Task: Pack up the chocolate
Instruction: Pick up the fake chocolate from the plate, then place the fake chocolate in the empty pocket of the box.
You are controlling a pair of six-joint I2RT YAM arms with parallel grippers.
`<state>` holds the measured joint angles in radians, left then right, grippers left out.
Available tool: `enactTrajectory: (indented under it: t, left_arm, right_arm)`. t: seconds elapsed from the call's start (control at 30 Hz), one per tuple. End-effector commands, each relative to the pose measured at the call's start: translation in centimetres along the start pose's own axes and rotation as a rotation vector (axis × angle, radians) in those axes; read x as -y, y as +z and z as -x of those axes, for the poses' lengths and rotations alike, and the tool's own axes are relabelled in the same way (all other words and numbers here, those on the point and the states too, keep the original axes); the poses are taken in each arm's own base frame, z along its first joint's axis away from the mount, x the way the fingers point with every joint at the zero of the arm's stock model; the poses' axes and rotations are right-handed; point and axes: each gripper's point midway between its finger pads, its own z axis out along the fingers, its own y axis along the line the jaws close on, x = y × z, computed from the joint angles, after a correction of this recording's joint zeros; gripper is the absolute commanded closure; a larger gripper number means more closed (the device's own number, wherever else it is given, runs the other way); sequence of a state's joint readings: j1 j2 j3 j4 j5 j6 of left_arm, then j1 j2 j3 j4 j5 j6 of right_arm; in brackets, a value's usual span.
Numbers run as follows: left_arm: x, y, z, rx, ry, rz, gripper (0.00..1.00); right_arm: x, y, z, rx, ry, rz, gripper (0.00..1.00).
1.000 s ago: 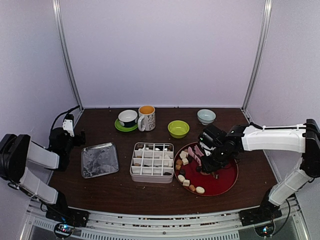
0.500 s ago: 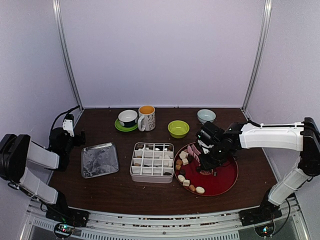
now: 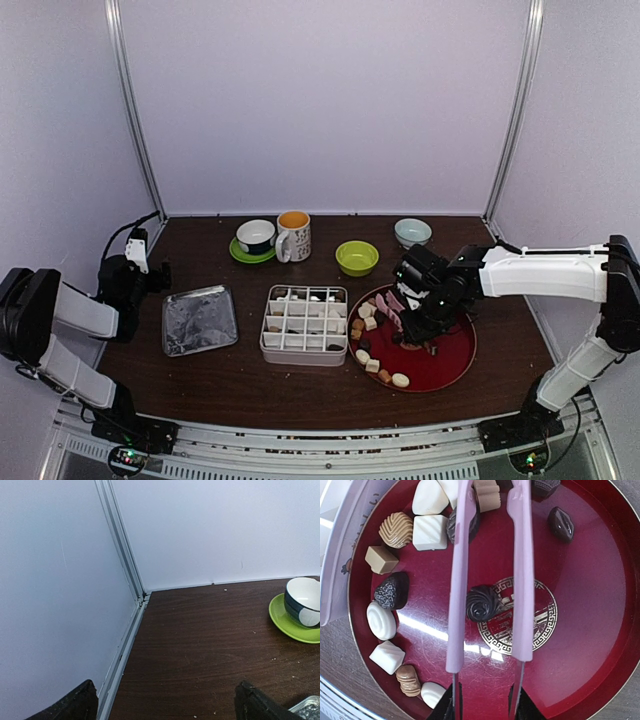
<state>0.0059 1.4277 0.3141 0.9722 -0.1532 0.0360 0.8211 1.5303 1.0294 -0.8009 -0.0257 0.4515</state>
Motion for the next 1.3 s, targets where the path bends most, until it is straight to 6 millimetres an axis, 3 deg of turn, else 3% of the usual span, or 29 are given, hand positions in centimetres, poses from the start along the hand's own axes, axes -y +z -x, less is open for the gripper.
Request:
enactTrajectory:
  t: [0.0,0.27,0.57,0.67,0.93,1.27]
  left_arm:
    - [-0.5,0.1,1.8,0.067,-0.004,0.012,0.02]
    - [-0.5,0.1,1.8,0.067,-0.001,0.012,0.02]
    - [-0.5,0.1,1.8,0.067,-0.003,0.012,0.02]
    - [-0.5,0.1,1.8,0.067,-0.004,0.012,0.02]
    - [-0.4,0.1,1.8,0.066,-0.002,0.01,0.02]
    - [-0.5,0.1,1.8,0.068,-0.003,0.011,0.02]
  right_arm:
    - [-0.3,-0.3,0.9,0.017,0.012,0.013,0.72]
    - [-0.5,-1.6,1.5,0.051,0.012,0.031,0.77]
    - [-0.2,-5.6,2.3,0.148,0.0,0.049,0.78]
    - [-1.6,-7.3,2.3,0.183,-0.036,0.124,0.78]
    - [-9.2,-11.0,1.5,0.263,-0.222,0.418,0.79]
    - [-12.8,-8.4,-1.5,0.124,-0.389,0.407,0.78]
